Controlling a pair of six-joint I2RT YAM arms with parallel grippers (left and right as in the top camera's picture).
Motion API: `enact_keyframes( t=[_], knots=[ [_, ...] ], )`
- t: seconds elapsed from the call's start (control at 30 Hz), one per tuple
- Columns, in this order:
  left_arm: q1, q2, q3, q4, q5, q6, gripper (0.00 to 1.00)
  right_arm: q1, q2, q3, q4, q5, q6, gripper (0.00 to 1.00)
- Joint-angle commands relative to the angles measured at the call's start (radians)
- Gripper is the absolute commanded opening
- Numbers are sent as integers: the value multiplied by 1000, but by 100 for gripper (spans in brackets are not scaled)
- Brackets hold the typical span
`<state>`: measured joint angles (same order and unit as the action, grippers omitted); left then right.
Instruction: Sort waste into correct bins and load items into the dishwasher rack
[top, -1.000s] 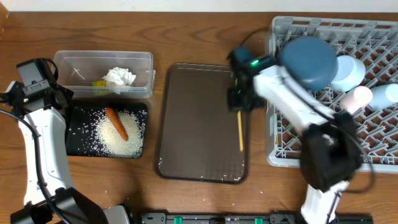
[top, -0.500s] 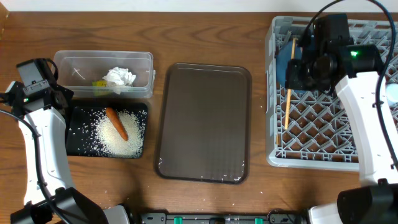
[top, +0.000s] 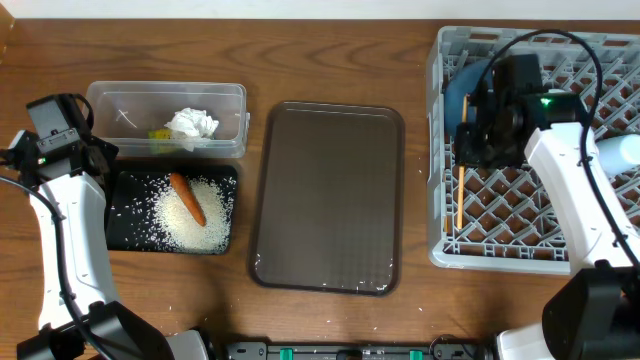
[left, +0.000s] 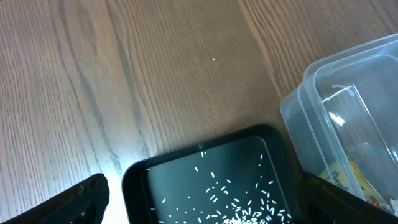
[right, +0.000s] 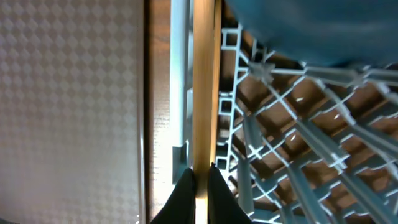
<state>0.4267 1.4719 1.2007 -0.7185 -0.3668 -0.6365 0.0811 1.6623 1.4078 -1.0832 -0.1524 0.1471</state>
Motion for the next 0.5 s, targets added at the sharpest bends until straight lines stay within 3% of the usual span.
enact_keyframes(
  t=[0.0,0.13,0.33,0.47],
  knots=[
    [4,-2,0,-3,-18,-16,97,-15,5,-18,2,-20,-13,19],
    [4,-2,0,-3,-18,-16,97,-15,5,-20,3,-21,-2,49],
    [4,-2,0,-3,-18,-16,97,-15,-6,-5,-11,-21,40,54],
    [4,-2,0,-3,-18,-16,97,-15,-56,37,-54,-54,43,64]
  ],
)
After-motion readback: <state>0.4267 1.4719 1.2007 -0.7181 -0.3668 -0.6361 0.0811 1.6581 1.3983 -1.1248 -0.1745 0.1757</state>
